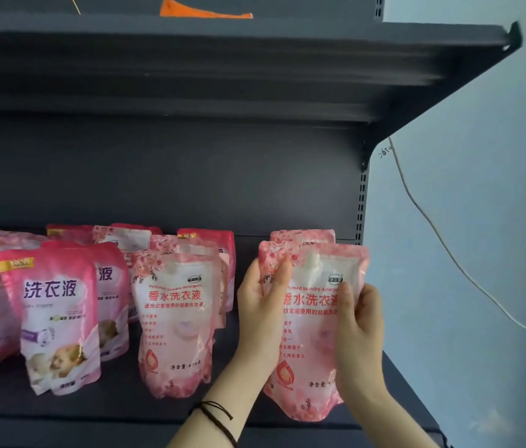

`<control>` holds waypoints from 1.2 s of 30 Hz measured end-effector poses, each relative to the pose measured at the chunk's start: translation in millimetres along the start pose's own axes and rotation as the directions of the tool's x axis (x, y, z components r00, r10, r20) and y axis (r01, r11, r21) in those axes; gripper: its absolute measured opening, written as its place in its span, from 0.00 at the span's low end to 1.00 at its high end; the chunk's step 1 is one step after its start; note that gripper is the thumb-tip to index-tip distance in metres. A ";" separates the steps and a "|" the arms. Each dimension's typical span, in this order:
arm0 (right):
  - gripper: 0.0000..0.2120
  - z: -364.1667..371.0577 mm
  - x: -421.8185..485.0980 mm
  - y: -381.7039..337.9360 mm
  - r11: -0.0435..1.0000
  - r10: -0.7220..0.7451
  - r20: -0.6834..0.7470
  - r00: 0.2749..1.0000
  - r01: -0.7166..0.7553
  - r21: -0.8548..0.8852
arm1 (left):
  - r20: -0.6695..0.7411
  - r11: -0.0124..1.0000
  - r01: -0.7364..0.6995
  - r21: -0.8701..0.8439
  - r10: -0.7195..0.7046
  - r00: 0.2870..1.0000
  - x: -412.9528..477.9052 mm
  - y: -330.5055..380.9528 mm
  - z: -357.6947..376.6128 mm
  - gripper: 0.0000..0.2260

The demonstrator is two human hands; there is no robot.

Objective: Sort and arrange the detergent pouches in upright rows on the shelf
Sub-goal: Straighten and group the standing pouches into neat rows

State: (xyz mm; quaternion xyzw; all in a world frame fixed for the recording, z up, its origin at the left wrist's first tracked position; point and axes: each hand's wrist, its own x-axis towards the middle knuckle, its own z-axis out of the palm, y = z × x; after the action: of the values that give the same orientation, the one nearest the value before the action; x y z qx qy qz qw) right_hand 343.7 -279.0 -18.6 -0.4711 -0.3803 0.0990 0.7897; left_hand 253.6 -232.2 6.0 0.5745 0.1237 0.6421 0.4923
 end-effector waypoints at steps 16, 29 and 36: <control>0.10 12.5 61.8 67.8 0.980 -0.105 -0.158 0.982 0.075 -0.184 | -0.149 0.998 -0.038 0.040 0.044 0.988 45.8 -81.1 23.7 0.04; 0.10 16.5 87.6 86.1 0.953 -0.162 -0.092 0.983 0.131 -0.273 | -0.190 0.974 0.031 0.223 0.012 0.982 65.5 -101.3 23.0 0.12; 0.12 7.4 76.5 85.1 0.932 -0.049 -0.073 0.996 0.020 -0.362 | -0.156 0.955 0.057 0.290 -0.011 0.988 47.1 -96.0 18.1 0.13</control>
State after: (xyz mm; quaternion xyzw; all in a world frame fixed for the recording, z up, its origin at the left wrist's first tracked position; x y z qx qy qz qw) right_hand 408.7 -189.1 -47.5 -0.6051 -0.3680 -0.0055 0.7060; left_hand 323.0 -156.5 -29.0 0.5879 0.2648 0.6502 0.4017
